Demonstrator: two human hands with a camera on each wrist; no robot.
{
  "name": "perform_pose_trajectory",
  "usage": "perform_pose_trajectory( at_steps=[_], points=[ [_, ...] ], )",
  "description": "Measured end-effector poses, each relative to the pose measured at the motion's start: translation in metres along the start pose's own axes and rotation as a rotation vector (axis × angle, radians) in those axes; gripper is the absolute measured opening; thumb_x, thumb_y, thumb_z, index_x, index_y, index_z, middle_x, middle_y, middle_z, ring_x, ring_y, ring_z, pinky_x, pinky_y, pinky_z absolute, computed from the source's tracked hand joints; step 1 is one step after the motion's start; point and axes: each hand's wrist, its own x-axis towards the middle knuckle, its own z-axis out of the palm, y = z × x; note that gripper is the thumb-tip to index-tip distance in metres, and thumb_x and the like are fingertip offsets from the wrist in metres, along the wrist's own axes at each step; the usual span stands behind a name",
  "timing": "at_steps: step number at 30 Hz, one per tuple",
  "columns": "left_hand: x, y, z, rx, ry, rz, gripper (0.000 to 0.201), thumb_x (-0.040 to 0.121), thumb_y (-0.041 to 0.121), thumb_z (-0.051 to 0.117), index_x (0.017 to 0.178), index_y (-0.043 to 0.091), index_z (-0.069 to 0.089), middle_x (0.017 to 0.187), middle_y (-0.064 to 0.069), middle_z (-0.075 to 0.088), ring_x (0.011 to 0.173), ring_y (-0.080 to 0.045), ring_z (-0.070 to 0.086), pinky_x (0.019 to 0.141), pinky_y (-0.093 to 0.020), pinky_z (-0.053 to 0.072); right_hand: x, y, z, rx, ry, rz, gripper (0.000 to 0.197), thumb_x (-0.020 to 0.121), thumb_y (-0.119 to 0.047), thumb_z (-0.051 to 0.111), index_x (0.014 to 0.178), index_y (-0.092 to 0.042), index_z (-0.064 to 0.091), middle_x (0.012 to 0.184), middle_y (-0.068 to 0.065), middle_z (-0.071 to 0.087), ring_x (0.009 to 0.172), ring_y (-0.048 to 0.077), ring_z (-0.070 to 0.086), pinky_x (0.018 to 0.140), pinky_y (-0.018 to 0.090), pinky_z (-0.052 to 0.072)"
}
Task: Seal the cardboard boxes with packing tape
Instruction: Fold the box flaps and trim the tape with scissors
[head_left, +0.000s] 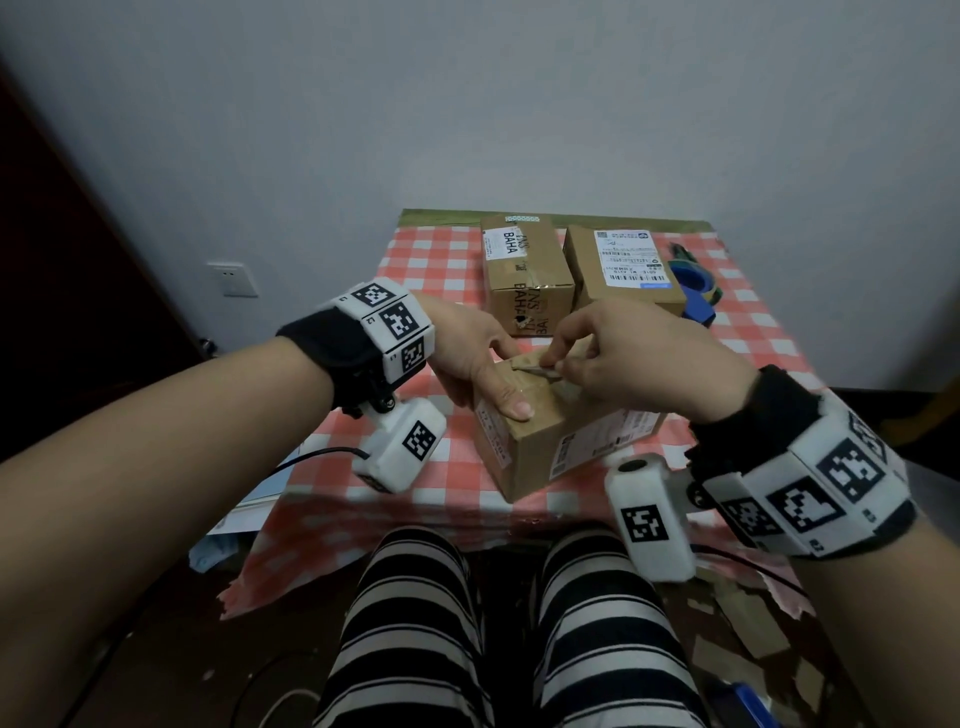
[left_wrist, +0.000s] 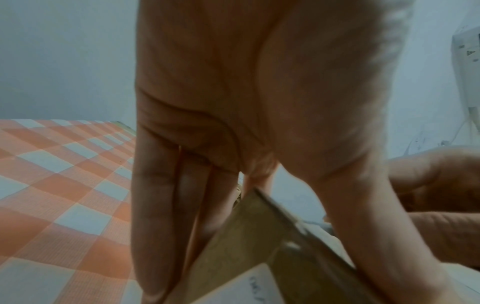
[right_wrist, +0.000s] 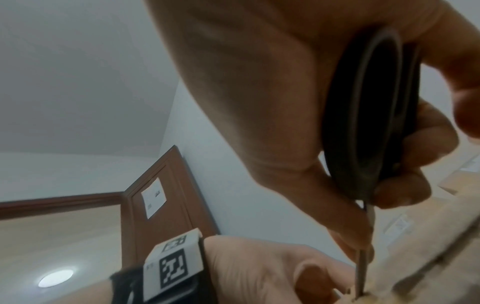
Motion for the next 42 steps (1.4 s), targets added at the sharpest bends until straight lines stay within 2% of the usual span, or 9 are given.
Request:
perform_pose_trajectory(
  at_steps=[6, 12, 16, 23, 27, 31, 35, 39, 42],
  points=[
    [0.0, -0.001, 0.0, -0.005, 0.012, 0.0, 0.07, 0.036, 0.051, 0.081, 0.101, 0.027, 0.068, 0.103, -0.009, 0.073, 0.1, -0.028, 0.069, 0.071, -0.025, 0.056, -0.004, -0.02, 0.002, -0.148, 0.051, 0.045, 0.014, 0.093, -0.034, 0.056, 0.098, -0.037, 0.068, 0.105, -0.006, 0.061, 0.095, 0.022, 0.057, 0.075, 0.033, 0.042],
    [0.0, -0.002, 0.0, -0.007, 0.008, 0.005, 0.072, 0.037, 0.052, 0.081, 0.103, 0.025, 0.068, 0.106, -0.011, 0.072, 0.102, -0.029, 0.068, 0.073, -0.026, 0.056, -0.006, -0.016, 0.011, -0.182, 0.071, -0.017, 0.016, 0.095, -0.03, 0.048, 0.102, -0.032, 0.062, 0.093, -0.006, 0.062, 0.079, 0.02, 0.049, 0.063, 0.031, 0.037],
    [0.0, -0.002, 0.0, -0.018, 0.008, 0.005, 0.065, 0.041, 0.05, 0.081, 0.1, 0.028, 0.068, 0.104, -0.009, 0.072, 0.094, -0.023, 0.068, 0.07, -0.024, 0.055, -0.008, -0.006, 0.017, -0.157, 0.096, -0.053, 0.011, 0.099, -0.032, 0.045, 0.099, -0.035, 0.055, 0.068, -0.012, 0.043, 0.068, 0.013, 0.041, 0.05, 0.027, 0.025],
    [0.0, -0.002, -0.002, -0.037, 0.007, 0.0, 0.052, 0.052, 0.041, 0.079, 0.101, 0.03, 0.067, 0.093, -0.001, 0.071, 0.086, -0.016, 0.068, 0.068, -0.021, 0.054, -0.005, 0.011, 0.033, -0.02, 0.147, -0.104, 0.01, 0.096, -0.031, 0.049, 0.099, -0.035, 0.058, 0.082, -0.006, 0.062, 0.085, 0.02, 0.057, 0.066, 0.037, 0.047],
    [0.001, -0.002, -0.003, -0.039, 0.011, -0.003, 0.057, 0.052, 0.04, 0.078, 0.107, 0.03, 0.066, 0.094, 0.0, 0.071, 0.086, -0.015, 0.067, 0.069, -0.02, 0.054, -0.006, 0.017, 0.034, 0.015, 0.177, -0.137, 0.01, 0.095, -0.031, 0.051, 0.1, -0.032, 0.06, 0.081, -0.006, 0.063, 0.083, 0.019, 0.058, 0.061, 0.035, 0.044],
    [0.001, 0.0, -0.004, -0.043, 0.004, -0.013, 0.052, 0.054, 0.039, 0.078, 0.104, 0.03, 0.066, 0.095, -0.001, 0.071, 0.085, -0.015, 0.067, 0.066, -0.019, 0.054, -0.006, 0.019, 0.028, 0.01, 0.18, -0.134, 0.011, 0.095, -0.03, 0.054, 0.099, -0.031, 0.064, 0.068, -0.01, 0.054, 0.072, 0.014, 0.051, 0.051, 0.028, 0.029],
    [0.001, -0.002, -0.004, -0.038, -0.01, -0.013, 0.054, 0.054, 0.04, 0.079, 0.105, 0.029, 0.066, 0.103, -0.005, 0.071, 0.093, -0.019, 0.067, 0.069, -0.021, 0.054, -0.002, 0.021, 0.02, 0.081, 0.12, -0.108, 0.012, 0.094, -0.027, 0.056, 0.098, -0.033, 0.067, 0.067, -0.011, 0.054, 0.066, 0.013, 0.052, 0.057, 0.031, 0.04],
    [0.001, -0.007, -0.008, -0.089, -0.008, 0.021, 0.051, 0.055, 0.037, 0.078, 0.103, 0.028, 0.066, 0.103, -0.004, 0.07, 0.097, -0.02, 0.065, 0.078, -0.026, 0.053, 0.003, 0.029, 0.017, 0.157, 0.229, -0.068, 0.012, 0.091, -0.026, 0.058, 0.096, -0.032, 0.067, 0.06, -0.011, 0.048, 0.061, 0.01, 0.045, 0.059, 0.03, 0.035],
    [-0.001, -0.012, -0.013, -0.159, 0.029, 0.082, 0.052, 0.065, 0.043, 0.07, 0.111, 0.019, 0.067, 0.105, -0.003, 0.068, 0.097, -0.018, 0.061, 0.085, -0.028, 0.053, 0.008, 0.037, 0.018, 0.198, 0.258, -0.031, 0.01, 0.092, -0.025, 0.059, 0.096, -0.032, 0.066, 0.063, -0.013, 0.048, 0.062, 0.006, 0.046, 0.06, 0.031, 0.037]
  ],
)
